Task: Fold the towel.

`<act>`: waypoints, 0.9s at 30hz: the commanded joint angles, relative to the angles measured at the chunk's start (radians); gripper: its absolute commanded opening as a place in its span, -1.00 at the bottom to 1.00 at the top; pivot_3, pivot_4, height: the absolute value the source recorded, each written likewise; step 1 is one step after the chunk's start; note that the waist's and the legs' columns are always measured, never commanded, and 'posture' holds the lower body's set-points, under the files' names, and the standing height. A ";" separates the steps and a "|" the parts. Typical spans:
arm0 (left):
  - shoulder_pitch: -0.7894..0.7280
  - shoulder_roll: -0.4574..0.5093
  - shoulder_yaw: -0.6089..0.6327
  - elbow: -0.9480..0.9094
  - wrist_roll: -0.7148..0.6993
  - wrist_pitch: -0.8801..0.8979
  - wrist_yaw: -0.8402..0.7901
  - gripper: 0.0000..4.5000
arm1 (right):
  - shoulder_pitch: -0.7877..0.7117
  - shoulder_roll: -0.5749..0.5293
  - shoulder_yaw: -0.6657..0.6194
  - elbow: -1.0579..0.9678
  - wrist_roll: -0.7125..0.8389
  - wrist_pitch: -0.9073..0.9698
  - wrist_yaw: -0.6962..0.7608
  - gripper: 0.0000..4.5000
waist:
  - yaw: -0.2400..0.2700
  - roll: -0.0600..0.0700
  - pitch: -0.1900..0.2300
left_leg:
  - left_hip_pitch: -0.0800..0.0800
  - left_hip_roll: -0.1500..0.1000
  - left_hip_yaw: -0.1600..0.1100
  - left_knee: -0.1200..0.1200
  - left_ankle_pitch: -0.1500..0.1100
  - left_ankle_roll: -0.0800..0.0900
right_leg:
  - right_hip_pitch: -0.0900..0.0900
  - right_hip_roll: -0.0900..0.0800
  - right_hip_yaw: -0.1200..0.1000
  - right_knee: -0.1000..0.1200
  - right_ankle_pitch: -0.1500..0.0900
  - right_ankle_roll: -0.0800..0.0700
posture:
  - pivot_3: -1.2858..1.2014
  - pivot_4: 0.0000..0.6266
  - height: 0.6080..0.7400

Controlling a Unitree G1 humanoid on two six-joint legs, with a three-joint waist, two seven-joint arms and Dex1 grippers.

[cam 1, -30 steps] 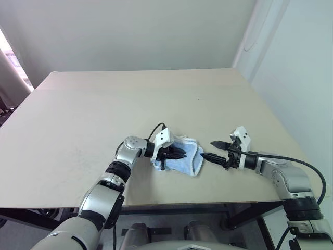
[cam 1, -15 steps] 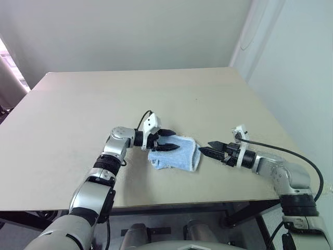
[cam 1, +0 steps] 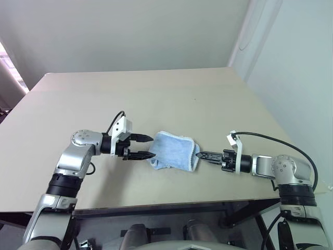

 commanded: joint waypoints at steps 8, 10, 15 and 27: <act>0.049 0.007 0.010 -0.099 -0.031 0.022 0.078 0.48 | -0.129 0.084 0.095 0.124 -0.048 -0.012 -0.009 1.00 | -0.026 0.000 0.000 | 0.000 0.005 0.000 0.000 0.000 0.000 | -0.001 0.007 0.002 0.000 0.001 -0.002 | 0.03 -1.00 1.00; 0.050 0.004 0.009 -0.102 -0.031 0.021 0.084 0.48 | -0.149 0.099 0.101 0.138 -0.045 -0.010 0.000 1.00 | -0.028 0.000 0.000 | 0.002 0.007 0.000 -0.001 0.000 0.000 | 0.000 0.009 0.003 0.000 0.002 -0.003 | 0.03 -1.00 1.00; 0.050 0.002 0.008 -0.100 -0.033 0.015 0.100 0.48 | -0.195 0.138 0.093 0.162 -0.033 0.003 0.007 1.00 | -0.031 0.001 0.000 | 0.004 0.010 0.000 -0.001 0.000 0.000 | 0.000 0.014 0.003 0.000 0.003 -0.006 | 0.03 -1.00 1.00; 0.042 0.004 0.010 -0.081 -0.029 -0.005 0.124 0.49 | -0.207 0.150 0.132 0.188 -0.065 -0.001 0.008 0.56 | -0.030 0.001 0.000 | -0.001 0.011 0.000 -0.002 0.000 0.000 | -0.005 0.014 0.004 0.000 0.004 -0.006 | 0.03 -1.00 1.00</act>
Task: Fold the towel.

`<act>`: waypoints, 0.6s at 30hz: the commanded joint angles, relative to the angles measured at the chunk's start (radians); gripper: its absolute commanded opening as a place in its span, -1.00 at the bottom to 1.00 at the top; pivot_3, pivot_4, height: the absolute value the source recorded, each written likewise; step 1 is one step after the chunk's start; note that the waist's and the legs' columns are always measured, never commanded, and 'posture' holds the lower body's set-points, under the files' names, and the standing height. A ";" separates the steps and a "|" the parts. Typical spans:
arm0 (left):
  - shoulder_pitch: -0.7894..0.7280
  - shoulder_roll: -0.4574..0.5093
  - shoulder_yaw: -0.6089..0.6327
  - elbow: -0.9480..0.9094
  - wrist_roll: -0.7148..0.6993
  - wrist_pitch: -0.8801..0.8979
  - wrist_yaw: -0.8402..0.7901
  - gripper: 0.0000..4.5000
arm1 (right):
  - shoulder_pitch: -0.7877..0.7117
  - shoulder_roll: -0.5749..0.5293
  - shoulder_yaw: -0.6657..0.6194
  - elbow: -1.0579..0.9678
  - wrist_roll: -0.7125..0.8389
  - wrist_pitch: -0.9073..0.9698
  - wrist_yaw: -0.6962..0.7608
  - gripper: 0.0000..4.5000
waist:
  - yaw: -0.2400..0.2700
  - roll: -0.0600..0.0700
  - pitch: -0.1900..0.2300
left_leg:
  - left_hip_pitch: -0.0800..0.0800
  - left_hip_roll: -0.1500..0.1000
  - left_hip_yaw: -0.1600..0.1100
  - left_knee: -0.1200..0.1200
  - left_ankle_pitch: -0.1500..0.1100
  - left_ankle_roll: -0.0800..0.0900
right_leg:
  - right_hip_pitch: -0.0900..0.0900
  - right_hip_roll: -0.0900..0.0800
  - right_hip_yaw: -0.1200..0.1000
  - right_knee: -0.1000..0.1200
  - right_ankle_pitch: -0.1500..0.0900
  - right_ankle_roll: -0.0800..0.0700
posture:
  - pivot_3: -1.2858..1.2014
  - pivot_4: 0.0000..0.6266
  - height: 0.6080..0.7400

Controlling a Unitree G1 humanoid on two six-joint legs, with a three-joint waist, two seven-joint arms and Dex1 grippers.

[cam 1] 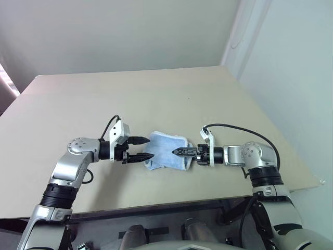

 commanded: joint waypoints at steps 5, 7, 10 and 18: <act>-0.018 0.006 0.011 -0.009 -0.009 -0.017 0.015 0.49 | -0.032 -0.004 -0.035 0.020 0.004 -0.011 0.007 -0.23 | 0.005 0.000 0.000 | -0.002 0.000 0.000 0.000 0.000 0.000 | -0.001 0.000 0.000 0.000 0.000 0.000 | 0.03 -1.00 1.00; -0.021 0.007 0.021 -0.006 -0.015 -0.012 0.023 0.49 | -0.046 0.006 -0.066 0.018 0.022 -0.004 -0.002 -0.55 | 0.006 0.001 0.000 | -0.003 0.000 0.000 0.000 0.000 0.000 | -0.002 0.000 0.000 0.000 0.000 0.000 | 0.03 -1.00 1.00; -0.029 0.009 0.039 0.009 -0.027 -0.002 0.037 0.49 | -0.074 0.026 -0.119 0.003 0.047 0.011 -0.027 -0.98 | 0.005 0.001 0.000 | -0.003 0.000 0.000 0.000 0.000 0.000 | -0.003 0.000 0.000 0.000 0.000 0.000 | 0.03 -1.00 1.00; -0.034 0.022 0.061 0.027 -0.047 0.004 0.052 0.49 | -0.180 0.004 -0.321 0.073 0.080 -0.042 -0.118 -0.98 | 0.009 0.002 0.001 | -0.004 0.000 0.000 0.000 0.000 0.000 | -0.003 0.000 0.000 0.000 0.000 0.000 | 0.03 -1.00 1.00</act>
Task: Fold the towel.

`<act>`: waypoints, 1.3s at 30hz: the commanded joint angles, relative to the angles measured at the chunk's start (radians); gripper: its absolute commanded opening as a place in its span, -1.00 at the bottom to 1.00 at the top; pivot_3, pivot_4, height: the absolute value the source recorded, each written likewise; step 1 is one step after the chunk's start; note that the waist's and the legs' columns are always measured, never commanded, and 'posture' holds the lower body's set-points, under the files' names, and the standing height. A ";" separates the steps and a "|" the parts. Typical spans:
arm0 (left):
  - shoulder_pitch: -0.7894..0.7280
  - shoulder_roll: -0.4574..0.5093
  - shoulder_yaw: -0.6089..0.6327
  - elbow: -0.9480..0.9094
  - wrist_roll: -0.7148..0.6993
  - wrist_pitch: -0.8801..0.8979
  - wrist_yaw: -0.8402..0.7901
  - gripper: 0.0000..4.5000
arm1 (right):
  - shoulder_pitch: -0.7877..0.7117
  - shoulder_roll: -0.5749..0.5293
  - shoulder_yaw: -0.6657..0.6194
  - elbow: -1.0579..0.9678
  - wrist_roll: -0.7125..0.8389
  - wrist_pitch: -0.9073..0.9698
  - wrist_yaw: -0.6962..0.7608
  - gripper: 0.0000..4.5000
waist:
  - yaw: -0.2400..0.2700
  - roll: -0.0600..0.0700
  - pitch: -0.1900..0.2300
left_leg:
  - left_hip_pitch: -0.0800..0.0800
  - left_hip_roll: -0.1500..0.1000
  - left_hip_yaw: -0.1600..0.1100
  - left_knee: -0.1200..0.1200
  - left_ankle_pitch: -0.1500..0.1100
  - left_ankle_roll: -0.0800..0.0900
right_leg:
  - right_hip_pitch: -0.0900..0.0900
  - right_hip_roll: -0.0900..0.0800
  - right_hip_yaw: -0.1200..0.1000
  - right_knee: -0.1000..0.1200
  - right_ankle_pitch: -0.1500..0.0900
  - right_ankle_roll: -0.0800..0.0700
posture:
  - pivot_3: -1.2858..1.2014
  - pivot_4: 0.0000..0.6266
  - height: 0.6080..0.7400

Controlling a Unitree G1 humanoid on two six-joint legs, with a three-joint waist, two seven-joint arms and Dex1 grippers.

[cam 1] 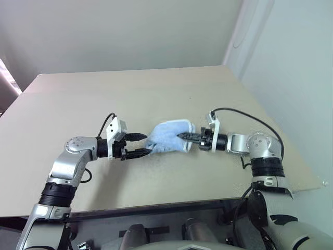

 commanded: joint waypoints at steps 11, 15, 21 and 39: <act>-0.036 -0.004 0.036 0.013 -0.021 0.003 0.020 0.49 | -0.167 -0.196 -0.305 0.497 -0.053 -0.540 -0.123 -0.98 | -0.002 0.002 0.002 | 0.000 0.000 0.001 -0.001 0.000 0.000 | 0.000 0.000 0.000 -0.001 0.000 0.000 | 0.03 -1.00 1.00; -0.041 -0.010 0.035 0.011 -0.022 0.006 0.027 0.49 | -0.174 -0.225 -0.357 0.653 -0.067 -0.687 -0.182 -0.98 | -0.007 0.002 0.002 | 0.000 0.000 0.001 -0.001 0.000 0.000 | 0.000 0.000 0.001 -0.001 0.000 0.000 | 0.03 -1.00 1.00; -0.024 -0.008 0.021 0.008 -0.005 -0.011 0.029 0.49 | -0.119 -0.193 -0.336 0.744 -0.116 -0.730 -0.218 -0.98 | -0.031 0.003 0.002 | 0.000 0.000 0.002 -0.001 0.000 0.000 | 0.000 0.000 0.002 -0.001 0.000 0.000 | 0.03 -1.00 1.00; -0.032 -0.021 0.016 0.034 0.002 -0.019 0.037 0.49 | -0.032 -0.239 -0.400 0.779 -0.083 -0.603 -0.272 -0.98 | -0.019 -0.004 -0.002 | 0.010 0.000 0.000 -0.003 0.000 0.000 | 0.012 0.001 0.002 -0.005 -0.001 0.000 | 0.03 -1.00 1.00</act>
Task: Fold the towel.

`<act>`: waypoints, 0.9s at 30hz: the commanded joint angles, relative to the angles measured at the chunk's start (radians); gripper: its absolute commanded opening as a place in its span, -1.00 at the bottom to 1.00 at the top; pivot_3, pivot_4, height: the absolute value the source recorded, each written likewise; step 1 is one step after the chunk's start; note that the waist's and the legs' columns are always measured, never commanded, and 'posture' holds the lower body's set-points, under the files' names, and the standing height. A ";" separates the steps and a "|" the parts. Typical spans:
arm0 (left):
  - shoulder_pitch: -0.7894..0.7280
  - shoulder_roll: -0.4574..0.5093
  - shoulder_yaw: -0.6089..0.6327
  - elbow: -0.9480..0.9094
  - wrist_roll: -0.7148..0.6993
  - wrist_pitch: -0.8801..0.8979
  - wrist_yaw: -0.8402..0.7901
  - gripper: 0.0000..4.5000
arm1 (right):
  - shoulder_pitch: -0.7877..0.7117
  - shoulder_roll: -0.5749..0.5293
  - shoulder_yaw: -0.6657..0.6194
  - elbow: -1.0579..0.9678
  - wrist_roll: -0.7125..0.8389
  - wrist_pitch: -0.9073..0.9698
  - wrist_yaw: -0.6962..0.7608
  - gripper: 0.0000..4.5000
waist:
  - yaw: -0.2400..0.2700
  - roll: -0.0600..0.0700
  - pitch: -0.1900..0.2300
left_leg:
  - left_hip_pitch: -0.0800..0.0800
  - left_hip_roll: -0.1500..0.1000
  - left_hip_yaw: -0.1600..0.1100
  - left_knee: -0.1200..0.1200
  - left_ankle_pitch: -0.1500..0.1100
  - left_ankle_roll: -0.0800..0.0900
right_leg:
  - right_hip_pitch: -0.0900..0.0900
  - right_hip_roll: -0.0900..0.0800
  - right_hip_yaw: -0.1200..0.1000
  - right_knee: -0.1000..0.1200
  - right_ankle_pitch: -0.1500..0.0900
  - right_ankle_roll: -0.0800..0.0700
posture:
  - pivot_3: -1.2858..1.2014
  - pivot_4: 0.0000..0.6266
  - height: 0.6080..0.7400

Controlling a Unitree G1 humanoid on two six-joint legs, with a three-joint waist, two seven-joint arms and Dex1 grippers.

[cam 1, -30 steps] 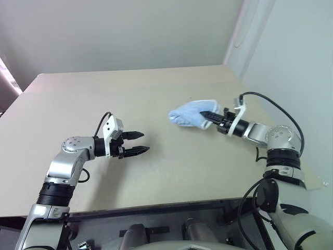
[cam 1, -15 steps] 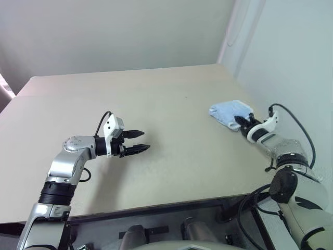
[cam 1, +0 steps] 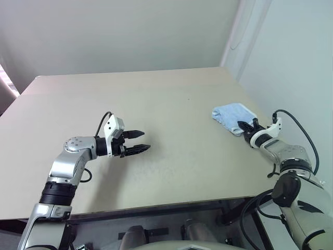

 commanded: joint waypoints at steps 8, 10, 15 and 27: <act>-0.025 -0.003 -0.001 0.012 0.003 -0.022 -0.004 0.49 | 0.034 -0.002 0.062 0.009 -0.079 -0.026 -0.085 -0.87 | 0.002 -0.002 -0.001 | 0.000 0.000 0.000 0.000 0.000 0.000 | 0.000 0.000 0.000 0.000 0.000 0.000 | 0.03 -1.00 1.00; -0.024 -0.004 -0.001 0.013 0.003 -0.022 -0.003 0.49 | 0.025 0.001 0.063 0.003 -0.067 -0.015 -0.072 -0.62 | 0.007 -0.002 -0.001 | 0.000 0.000 -0.001 0.001 0.000 0.000 | 0.002 0.000 0.000 -0.002 0.000 0.000 | 0.03 -1.00 1.00; -0.025 -0.002 0.001 0.012 0.005 -0.021 -0.001 0.49 | 0.022 0.004 0.060 0.026 -0.082 -0.042 -0.133 0.19 | 0.007 -0.003 -0.002 | 0.000 -0.001 0.000 0.000 0.000 0.000 | 0.001 0.000 0.002 -0.002 0.000 0.000 | 0.03 -1.00 1.00; -0.030 0.008 0.012 0.029 0.006 -0.024 0.002 0.49 | 0.023 -0.144 -0.005 0.031 -0.015 0.146 -0.063 0.98 | 0.024 -0.001 -0.001 | 0.003 -0.008 -0.001 0.000 -0.002 -0.002 | 0.014 -0.008 0.003 -0.018 -0.003 0.005 | 0.03 -1.00 1.00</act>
